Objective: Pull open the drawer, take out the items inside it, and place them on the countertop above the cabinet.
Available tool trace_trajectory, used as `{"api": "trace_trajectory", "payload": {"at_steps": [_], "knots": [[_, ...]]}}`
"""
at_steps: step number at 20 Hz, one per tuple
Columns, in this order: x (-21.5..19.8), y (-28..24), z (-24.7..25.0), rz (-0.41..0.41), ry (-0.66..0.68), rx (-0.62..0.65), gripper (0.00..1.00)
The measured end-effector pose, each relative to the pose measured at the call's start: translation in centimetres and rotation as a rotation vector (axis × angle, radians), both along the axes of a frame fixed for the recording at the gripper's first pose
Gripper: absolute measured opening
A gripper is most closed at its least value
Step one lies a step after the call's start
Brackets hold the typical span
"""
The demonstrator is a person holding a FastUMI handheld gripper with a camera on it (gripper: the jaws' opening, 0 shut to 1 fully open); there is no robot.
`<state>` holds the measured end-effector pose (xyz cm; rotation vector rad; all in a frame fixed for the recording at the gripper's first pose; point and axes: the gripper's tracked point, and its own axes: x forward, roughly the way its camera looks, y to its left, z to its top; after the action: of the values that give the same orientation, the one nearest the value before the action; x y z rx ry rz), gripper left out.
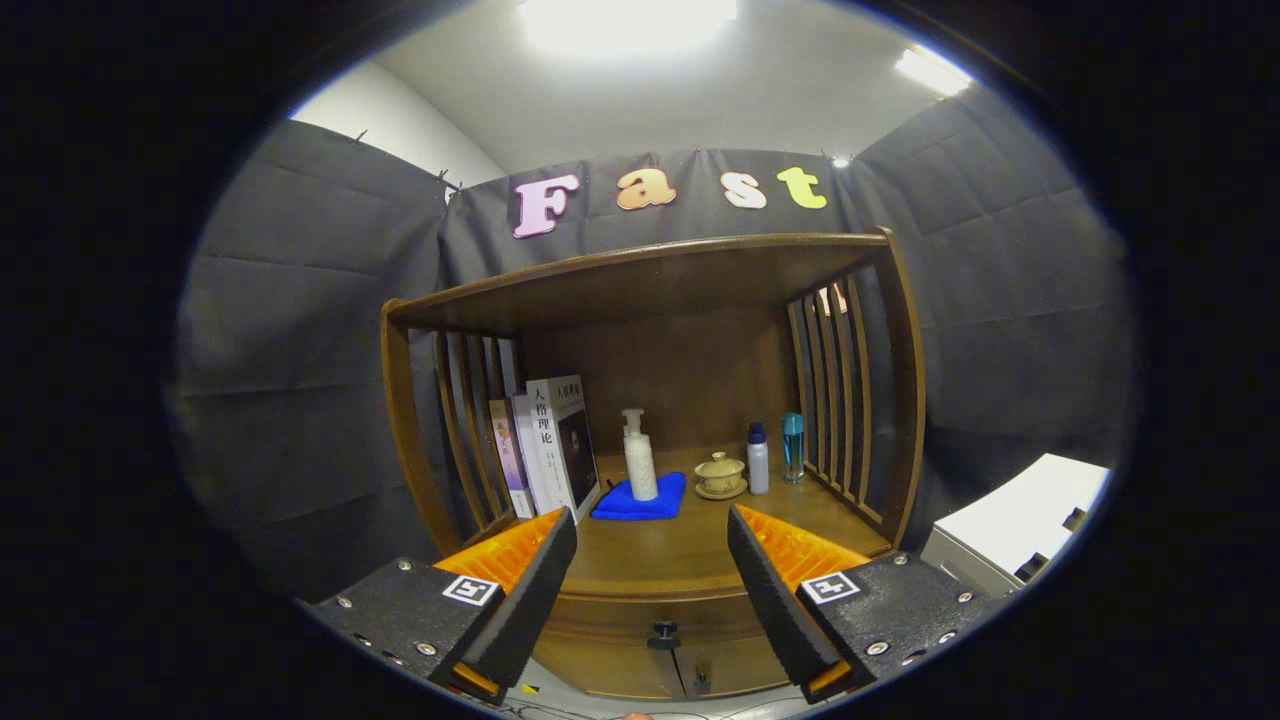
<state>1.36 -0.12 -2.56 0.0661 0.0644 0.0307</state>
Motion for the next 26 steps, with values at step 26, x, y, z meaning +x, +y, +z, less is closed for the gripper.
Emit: {"api": "trace_trajectory", "payload": {"at_steps": [26], "knots": [[5.4, 3.3, -12.4, -0.017, 0.094, -0.168, 0.95]]}}
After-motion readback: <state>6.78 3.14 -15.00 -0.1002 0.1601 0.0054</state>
